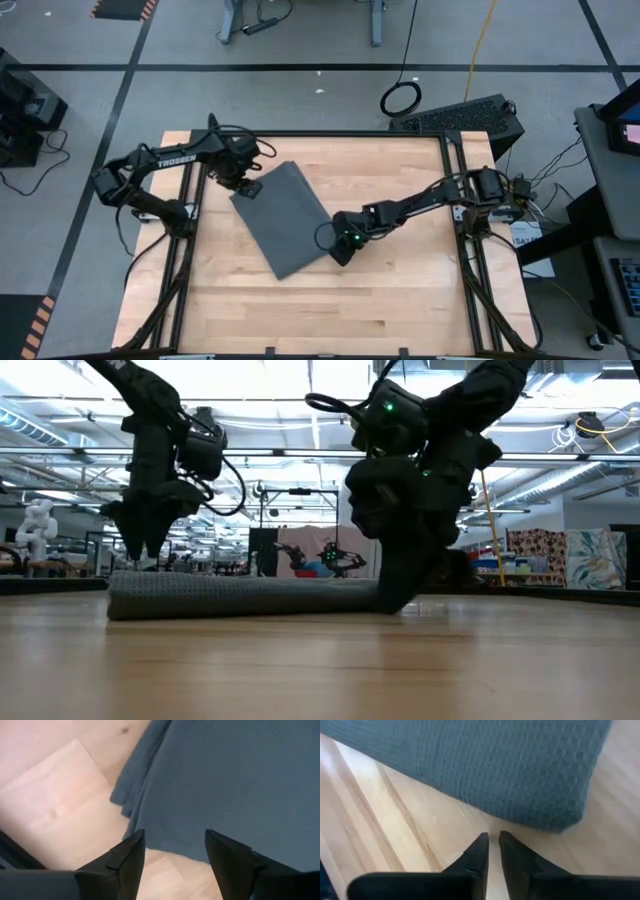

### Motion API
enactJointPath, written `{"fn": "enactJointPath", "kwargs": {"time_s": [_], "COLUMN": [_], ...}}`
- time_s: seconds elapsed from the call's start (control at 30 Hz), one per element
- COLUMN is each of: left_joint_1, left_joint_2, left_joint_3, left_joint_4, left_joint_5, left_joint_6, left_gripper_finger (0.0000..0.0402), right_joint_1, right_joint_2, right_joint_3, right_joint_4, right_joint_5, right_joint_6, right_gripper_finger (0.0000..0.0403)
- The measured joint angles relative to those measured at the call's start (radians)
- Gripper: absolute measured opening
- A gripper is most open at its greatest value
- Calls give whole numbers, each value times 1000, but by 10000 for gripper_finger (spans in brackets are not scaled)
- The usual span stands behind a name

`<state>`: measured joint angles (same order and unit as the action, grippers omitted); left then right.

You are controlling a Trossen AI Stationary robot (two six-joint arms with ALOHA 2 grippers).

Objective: Roll towel into tight, uniform cylinder
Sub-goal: Roll the gray towel

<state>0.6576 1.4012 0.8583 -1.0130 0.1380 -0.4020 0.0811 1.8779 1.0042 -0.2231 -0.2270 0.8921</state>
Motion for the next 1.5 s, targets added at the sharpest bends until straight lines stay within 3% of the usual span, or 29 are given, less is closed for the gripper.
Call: {"fn": "enactJointPath", "kwargs": {"time_s": [0.3,0.43,0.73,1.2,1.3,1.5], "left_joint_1": [-8,-2,-4,-22,-38,-45], "left_joint_2": [7,54,99,74,52,52], "left_joint_3": [0,0,-92,-104,-103,-112], "left_joint_4": [-7,-21,-7,10,45,107], "left_joint_5": [-71,-71,-14,-33,-32,-72], "left_joint_6": [50,64,68,-6,-8,-9], "left_gripper_finger": [217,217,217,162,182,260], "right_joint_1": [18,18,-10,-39,-33,-28], "right_joint_2": [-57,-116,-117,-116,-116,-116], "right_joint_3": [3,49,100,100,100,100], "right_joint_4": [-62,-28,-18,-14,-15,-14], "right_joint_5": [-32,41,125,33,13,11], "right_joint_6": [15,48,-5,-100,-101,-111], "right_gripper_finger": [18,18,18,18,18,18]}}
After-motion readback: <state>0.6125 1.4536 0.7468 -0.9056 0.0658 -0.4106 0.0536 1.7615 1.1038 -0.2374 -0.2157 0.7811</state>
